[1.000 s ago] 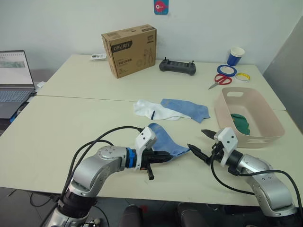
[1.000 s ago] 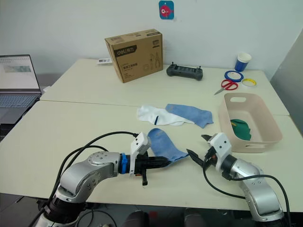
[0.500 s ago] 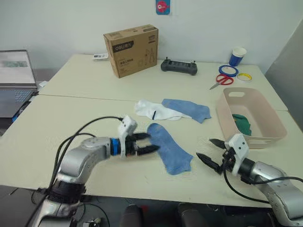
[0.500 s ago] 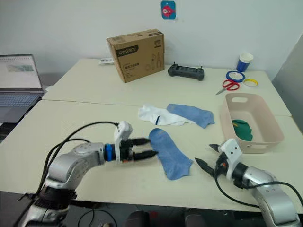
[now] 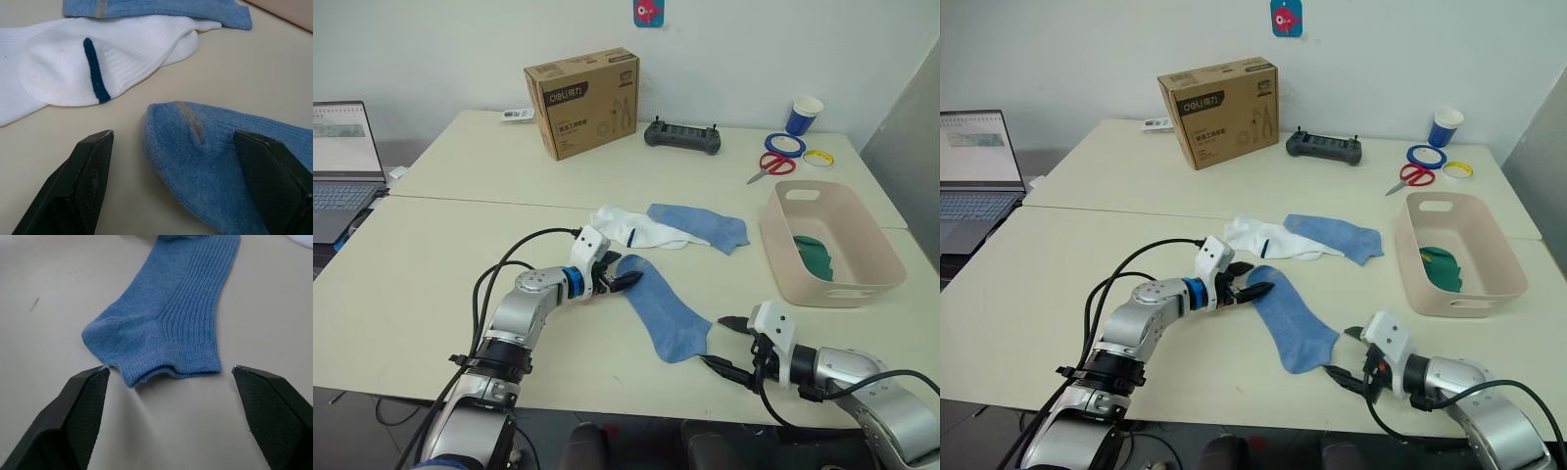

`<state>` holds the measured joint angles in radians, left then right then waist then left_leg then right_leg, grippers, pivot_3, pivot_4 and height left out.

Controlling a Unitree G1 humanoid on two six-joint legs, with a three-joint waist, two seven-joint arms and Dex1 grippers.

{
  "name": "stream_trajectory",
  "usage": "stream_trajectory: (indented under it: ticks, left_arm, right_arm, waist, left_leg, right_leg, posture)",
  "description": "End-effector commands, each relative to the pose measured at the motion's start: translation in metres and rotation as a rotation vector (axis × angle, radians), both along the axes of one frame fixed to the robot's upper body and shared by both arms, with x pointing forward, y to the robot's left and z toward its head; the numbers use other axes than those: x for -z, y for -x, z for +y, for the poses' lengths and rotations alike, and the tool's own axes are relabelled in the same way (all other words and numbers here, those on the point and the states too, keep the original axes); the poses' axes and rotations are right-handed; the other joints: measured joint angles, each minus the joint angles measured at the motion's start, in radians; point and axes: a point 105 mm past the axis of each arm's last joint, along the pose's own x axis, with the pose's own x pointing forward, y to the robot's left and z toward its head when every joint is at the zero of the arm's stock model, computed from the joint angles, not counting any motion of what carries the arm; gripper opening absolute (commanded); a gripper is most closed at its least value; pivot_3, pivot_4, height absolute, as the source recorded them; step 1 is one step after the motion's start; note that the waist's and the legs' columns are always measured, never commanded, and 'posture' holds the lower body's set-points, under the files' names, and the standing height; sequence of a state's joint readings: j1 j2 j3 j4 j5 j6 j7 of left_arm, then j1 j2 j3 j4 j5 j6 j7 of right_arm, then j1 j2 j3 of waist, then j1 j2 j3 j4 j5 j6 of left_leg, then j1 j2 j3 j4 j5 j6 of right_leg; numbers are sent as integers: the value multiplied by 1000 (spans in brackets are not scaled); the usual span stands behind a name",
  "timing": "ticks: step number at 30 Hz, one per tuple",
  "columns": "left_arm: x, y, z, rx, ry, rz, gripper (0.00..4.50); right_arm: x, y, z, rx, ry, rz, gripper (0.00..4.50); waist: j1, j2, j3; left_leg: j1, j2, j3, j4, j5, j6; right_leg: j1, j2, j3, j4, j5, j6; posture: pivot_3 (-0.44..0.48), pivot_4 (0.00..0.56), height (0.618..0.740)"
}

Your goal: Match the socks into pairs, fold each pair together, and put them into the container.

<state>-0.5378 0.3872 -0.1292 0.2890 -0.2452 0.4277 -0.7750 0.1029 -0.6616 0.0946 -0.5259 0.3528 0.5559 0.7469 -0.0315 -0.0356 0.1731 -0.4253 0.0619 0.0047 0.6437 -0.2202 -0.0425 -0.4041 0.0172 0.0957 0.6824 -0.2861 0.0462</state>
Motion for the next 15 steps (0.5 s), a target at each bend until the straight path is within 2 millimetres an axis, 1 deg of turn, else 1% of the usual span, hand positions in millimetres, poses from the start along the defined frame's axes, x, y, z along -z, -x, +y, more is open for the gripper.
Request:
stream_trajectory:
  ticks: [1,2,3,4,5,10,11,15]
  left_arm:
    - [-1,-2,-1,15,-40,-16,3149]
    - [1,-1,-1,21,-47,-12,2876]
    - [1,-1,-1,22,-47,-13,2516]
    - [1,-1,-1,22,-45,-13,2212]
    - [1,-1,-1,21,-46,-13,1888]
    - [1,2,-2,26,-37,-5,324]
    - [2,3,-2,27,-36,-2,18]
    - [2,6,0,26,-36,2,18]
  right_arm:
    - [-6,2,6,-39,-21,-10,3221]
    - [-6,2,8,-50,-28,-7,2946]
    - [-5,2,10,-49,-33,-6,2473]
    - [-4,1,10,-47,-34,-3,2174]
    - [-1,0,10,-48,-30,-3,1775]
    - [2,-6,6,-23,-45,2,31]
    - [3,-6,5,-23,-39,5,0]
    - [4,-7,2,-24,-39,3,0]
  waist:
    - [1,0,0]
    - [1,0,0]
    - [1,0,0]
    - [1,0,0]
    - [1,0,0]
    - [1,0,0]
    - [1,0,0]
    - [1,0,0]
  left_leg:
    - [0,0,0,0,0,0]
    - [0,0,0,0,0,0]
    - [0,0,1,1,0,0]
    - [0,0,0,1,0,0]
    - [0,0,0,1,0,0]
    - [0,0,0,1,0,0]
    - [0,0,0,1,0,0]
    - [0,0,0,1,0,0]
  right_leg:
    - [0,0,0,0,0,0]
    - [0,0,0,0,0,0]
    - [0,0,0,0,0,0]
    - [0,0,0,0,0,1]
    - [1,0,0,0,0,1]
    - [1,0,0,0,0,1]
    - [1,0,0,0,0,1]
    - [1,0,0,0,0,1]
  posture:
    - [0,150,740]
    - [0,150,740]
    - [0,150,740]
    - [0,150,740]
    - [0,150,740]
    - [0,150,740]
    - [0,150,740]
    - [0,150,740]
